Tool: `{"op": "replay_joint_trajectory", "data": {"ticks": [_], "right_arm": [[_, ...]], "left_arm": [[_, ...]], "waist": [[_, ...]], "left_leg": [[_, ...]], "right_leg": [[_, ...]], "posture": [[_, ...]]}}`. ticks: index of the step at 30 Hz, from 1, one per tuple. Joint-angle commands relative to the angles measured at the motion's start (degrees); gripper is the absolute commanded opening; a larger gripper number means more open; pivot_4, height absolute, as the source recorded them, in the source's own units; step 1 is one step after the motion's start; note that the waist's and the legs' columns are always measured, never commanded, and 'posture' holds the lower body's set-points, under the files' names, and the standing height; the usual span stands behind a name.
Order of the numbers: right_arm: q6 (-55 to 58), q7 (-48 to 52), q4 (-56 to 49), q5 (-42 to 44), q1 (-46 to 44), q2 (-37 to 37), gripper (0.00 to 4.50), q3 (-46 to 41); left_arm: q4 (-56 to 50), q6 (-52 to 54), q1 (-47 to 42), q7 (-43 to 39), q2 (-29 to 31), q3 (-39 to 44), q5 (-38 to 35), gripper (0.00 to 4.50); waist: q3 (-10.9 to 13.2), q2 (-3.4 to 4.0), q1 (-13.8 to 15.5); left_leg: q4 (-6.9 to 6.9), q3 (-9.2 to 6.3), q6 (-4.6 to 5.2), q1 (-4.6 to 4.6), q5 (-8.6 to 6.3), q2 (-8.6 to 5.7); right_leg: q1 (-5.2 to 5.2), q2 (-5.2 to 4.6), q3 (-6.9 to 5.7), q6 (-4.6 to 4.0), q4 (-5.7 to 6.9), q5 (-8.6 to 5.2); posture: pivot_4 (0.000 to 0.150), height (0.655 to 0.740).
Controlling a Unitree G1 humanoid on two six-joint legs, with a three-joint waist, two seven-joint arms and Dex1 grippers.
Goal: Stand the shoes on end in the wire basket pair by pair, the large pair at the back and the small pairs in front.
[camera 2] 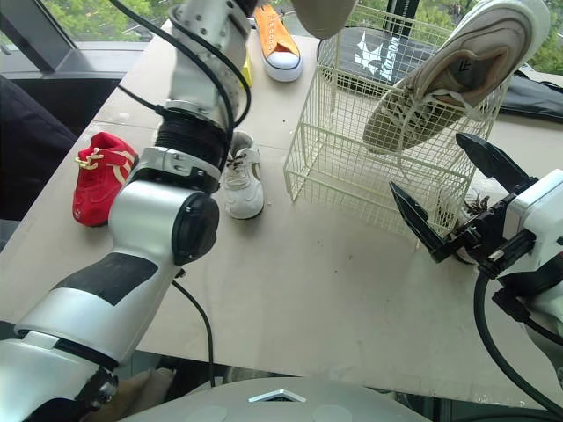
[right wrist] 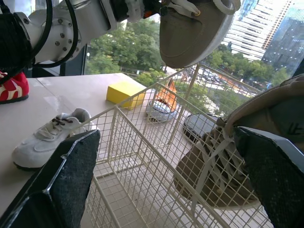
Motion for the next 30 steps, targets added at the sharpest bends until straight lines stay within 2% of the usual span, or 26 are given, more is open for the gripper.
{"op": "replay_joint_trajectory", "data": {"ticks": [1, 4, 9, 13, 16, 19, 21, 24, 30], "right_arm": [[-6.53, -4.22, -1.80, -0.88, 2.97, -2.73, 4.50, 0.69], [-9.59, -6.68, -1.80, -1.25, 5.62, -4.76, 4.50, 1.19], [-13.41, -10.86, -1.80, -1.35, 8.70, -7.57, 4.50, 1.82], [-15.05, -13.46, -1.80, -2.63, 13.65, -7.57, 4.50, 0.23], [-14.94, -13.51, -1.80, 3.49, 17.49, -7.50, 4.50, -1.15], [-10.52, -9.02, -0.98, 10.81, 17.87, -7.54, 4.50, -8.17], [-7.23, -5.11, 3.20, 12.54, 15.26, -8.88, 4.50, -13.41], [-2.59, 5.57, 13.08, 17.70, 7.92, -13.90, 4.50, -19.29], [10.39, 24.91, 28.53, 24.65, -4.14, -22.03, 4.50, -24.77]], "left_arm": [[4.98, -8.16, -4.39, 3.31, -2.57, 0.41, 1.44, 0.65], [9.28, -10.20, -4.65, 5.88, -5.68, -0.71, 3.63, 0.65], [13.04, -12.35, -3.08, 13.54, -7.46, -3.77, 9.83, 0.65], [14.89, -10.56, -0.33, 10.86, -9.77, -4.58, 10.25, 0.65], [14.71, -9.37, 1.81, 6.70, -10.83, -4.08, 8.97, 0.65], [14.29, -7.75, 3.65, 4.56, -11.14, -3.42, 8.05, 0.65], [14.18, -7.53, 4.26, 4.92, -10.99, -3.85, 8.71, 0.65], [14.62, -5.84, 3.59, 4.46, -11.05, -3.64, 8.62, 0.65], [14.09, -5.31, 3.60, 1.31, -10.98, -3.20, 7.99, 0.65]], "waist": [[0.00, 0.00, 0.00], [0.00, -0.01, -0.01], [0.01, -0.03, 0.03], [-0.04, -0.01, 0.21], [-0.06, -0.02, 0.62], [-0.04, -0.05, 0.46], [-0.05, -0.05, 0.45], [-0.06, -0.03, 0.20], [-0.06, -0.01, 0.31]], "left_leg": [[0.00, 0.02, 0.04, 0.00, -0.02, -0.04], [0.01, 0.08, 0.10, 0.00, -0.06, -0.07], [0.01, 0.09, 0.14, 0.00, -0.08, -0.09], [0.01, 0.08, 0.14, 0.03, -0.08, -0.08], [0.03, 0.04, 0.14, 0.07, -0.08, -0.08], [0.13, 0.06, 0.16, 0.04, -0.08, -0.08], [0.23, 0.05, 0.23, 0.03, -0.13, -0.08], [0.58, 0.05, 0.71, 0.02, -0.41, -0.04], [0.80, -0.01, 0.92, -0.04, -0.54, -0.04]], "right_leg": [[0.00, -0.02, -0.01, 0.07, 0.00, -0.02], [0.00, -0.05, -0.01, 0.17, -0.05, -0.01], [0.01, -0.05, 0.02, 0.23, -0.07, 0.01], [0.01, -0.04, 0.05, 0.23, -0.07, 0.01], [0.10, -0.04, 0.01, 0.23, -0.06, 0.00], [0.09, -0.04, 0.05, 0.23, -0.06, 0.00], [0.12, -0.04, 0.05, 0.24, -0.04, 0.01], [0.21, -0.02, 0.04, 0.30, 0.03, 0.06], [0.31, -0.30, 0.06, 0.33, 0.01, 0.11]], "posture": [[0.150, 0.7400], [0.150, 0.7400], [0.150, 0.7400], [0.150, 0.7400], [0.150, 0.7400], [0.150, 0.7400], [0.150, 0.7400], [0.150, 0.7400], [0.150, 0.7400]]}}
